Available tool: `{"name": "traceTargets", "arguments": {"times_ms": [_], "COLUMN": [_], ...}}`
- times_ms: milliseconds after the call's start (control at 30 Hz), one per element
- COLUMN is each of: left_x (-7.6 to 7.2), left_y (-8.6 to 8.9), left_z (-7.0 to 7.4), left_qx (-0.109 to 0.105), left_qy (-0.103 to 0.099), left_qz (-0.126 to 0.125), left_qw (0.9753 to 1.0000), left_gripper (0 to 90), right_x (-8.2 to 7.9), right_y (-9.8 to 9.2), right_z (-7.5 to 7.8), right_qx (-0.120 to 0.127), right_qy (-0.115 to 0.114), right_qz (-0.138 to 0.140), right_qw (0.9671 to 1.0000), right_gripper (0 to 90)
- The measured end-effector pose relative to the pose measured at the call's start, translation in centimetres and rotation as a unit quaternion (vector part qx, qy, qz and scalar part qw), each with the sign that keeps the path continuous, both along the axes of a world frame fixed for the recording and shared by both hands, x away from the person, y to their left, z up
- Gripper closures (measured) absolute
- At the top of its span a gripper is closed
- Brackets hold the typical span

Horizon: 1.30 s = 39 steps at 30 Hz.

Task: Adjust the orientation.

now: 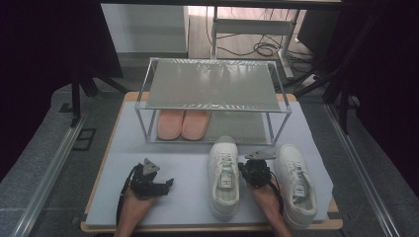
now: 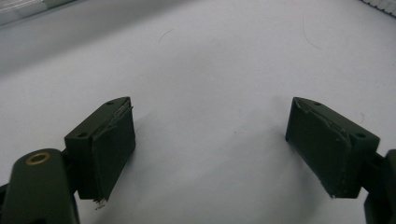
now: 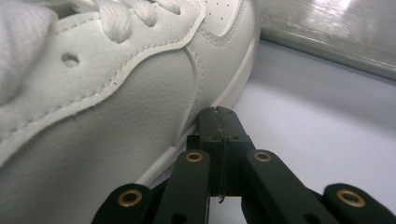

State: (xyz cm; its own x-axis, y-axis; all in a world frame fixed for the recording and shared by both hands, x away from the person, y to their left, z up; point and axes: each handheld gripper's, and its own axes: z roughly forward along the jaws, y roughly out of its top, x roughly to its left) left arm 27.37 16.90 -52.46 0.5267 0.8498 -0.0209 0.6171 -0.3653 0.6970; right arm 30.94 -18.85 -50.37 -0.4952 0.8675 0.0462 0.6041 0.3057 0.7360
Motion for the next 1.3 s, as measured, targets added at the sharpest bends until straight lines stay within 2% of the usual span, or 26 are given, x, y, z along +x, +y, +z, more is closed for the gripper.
{"name": "traceTargets", "arguments": {"times_ms": [167, 333, 500, 700, 867, 1033, 1100, 1300], "left_x": [0.0, 0.0, 0.0, 0.0, 0.0, 0.0, 0.0, 0.0], "left_y": [0.0, 0.0, 0.0, 0.0, 0.0, 0.0, 0.0, 0.0], "left_z": [0.0, 0.0, 0.0, 0.0, 0.0, 0.0, 0.0, 0.0], "left_qx": [0.0, 0.0, 0.0, 0.001, 0.003, 0.003, 0.003, 0.002], "left_qy": [0.0, 0.0, 0.0, -0.001, 0.0, 0.0, 0.0, 0.0], "left_qz": [0.0, 0.0, 0.0, 0.0, -0.002, -0.002, -0.002, -0.001], "left_qw": [1.0, 1.0, 1.0, 1.0, 1.0, 1.0, 1.0, 1.0], "left_gripper": [15.9, 15.9, 15.9, 15.9, 16.0, 16.0, 16.0, 16.0], "right_x": [0.6, 1.3, 2.0, 2.2, 2.0, 1.0, 0.7, -0.7], "right_y": [1.3, 2.8, 4.4, 6.2, 5.6, 4.5, 4.0, 2.9], "right_z": [-0.1, -0.1, -0.1, -0.3, 0.3, 1.4, 1.8, 3.0], "right_qx": [0.005, 0.018, 0.025, 0.029, 0.029, 0.018, 0.024, 0.014], "right_qy": [0.002, 0.012, 0.021, 0.021, 0.021, 0.02, 0.023, 0.025], "right_qz": [0.024, 0.062, 0.106, 0.156, 0.158, 0.152, 0.151, 0.15], "right_qw": [0.9997, 0.9979, 0.9938, 0.9872, 0.9867, 0.9879, 0.9879, 0.9883], "right_gripper": [90.0, 90.0, 90.0, 90.0, 89.1, 78.0, 69.7, 58.1]}}
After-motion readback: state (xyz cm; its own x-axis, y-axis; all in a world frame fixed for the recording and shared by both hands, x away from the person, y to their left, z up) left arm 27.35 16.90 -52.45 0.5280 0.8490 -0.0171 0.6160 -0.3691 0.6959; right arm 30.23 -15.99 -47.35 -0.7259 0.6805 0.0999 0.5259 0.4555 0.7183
